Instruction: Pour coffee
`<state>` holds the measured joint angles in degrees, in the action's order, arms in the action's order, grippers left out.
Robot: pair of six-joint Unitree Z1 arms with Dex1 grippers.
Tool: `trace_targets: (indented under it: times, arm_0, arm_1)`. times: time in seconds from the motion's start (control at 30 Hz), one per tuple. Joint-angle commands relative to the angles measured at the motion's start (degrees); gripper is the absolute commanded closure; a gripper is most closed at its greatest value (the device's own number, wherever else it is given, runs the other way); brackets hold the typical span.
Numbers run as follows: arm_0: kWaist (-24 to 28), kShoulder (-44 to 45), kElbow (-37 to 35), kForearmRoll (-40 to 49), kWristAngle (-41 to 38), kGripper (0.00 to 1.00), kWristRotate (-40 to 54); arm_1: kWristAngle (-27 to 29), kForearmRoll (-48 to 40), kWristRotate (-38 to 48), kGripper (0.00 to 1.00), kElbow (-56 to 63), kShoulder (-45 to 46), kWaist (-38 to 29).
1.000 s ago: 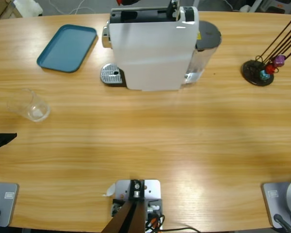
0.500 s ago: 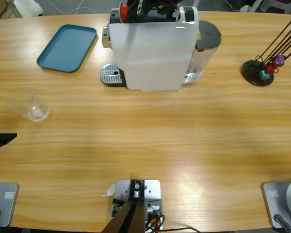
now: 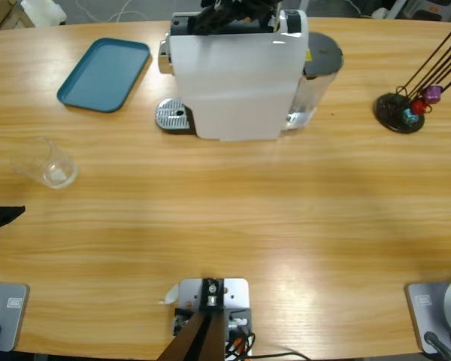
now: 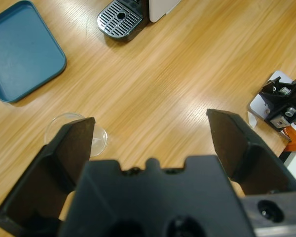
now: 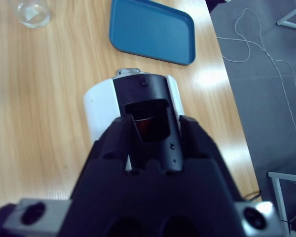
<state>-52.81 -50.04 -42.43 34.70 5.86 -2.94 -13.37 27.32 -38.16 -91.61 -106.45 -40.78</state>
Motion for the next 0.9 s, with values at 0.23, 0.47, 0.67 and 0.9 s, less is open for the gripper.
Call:
trace_targets:
  times: [0.23,0.47,0.67,0.9]
  arm_0:
    - [-0.28,1.49,0.24,0.54,2.36,0.013,0.40]
    - [-0.28,1.53,-0.76,0.68,2.31,0.026,0.31]
    - [-0.28,0.60,-2.69,1.77,2.15,0.032,-1.27]
    - [-0.28,0.14,-2.62,3.18,2.15,0.064,-3.21]
  arm_1:
    - [6.66,-0.70,13.49,1.000,6.60,9.98,-13.77]
    - [28.49,-19.85,46.23,1.000,36.06,28.88,-15.82]
    - [38.56,-20.22,51.08,1.000,38.05,33.27,-14.10]
    - [33.68,-19.88,50.99,1.000,20.45,21.46,-2.01]
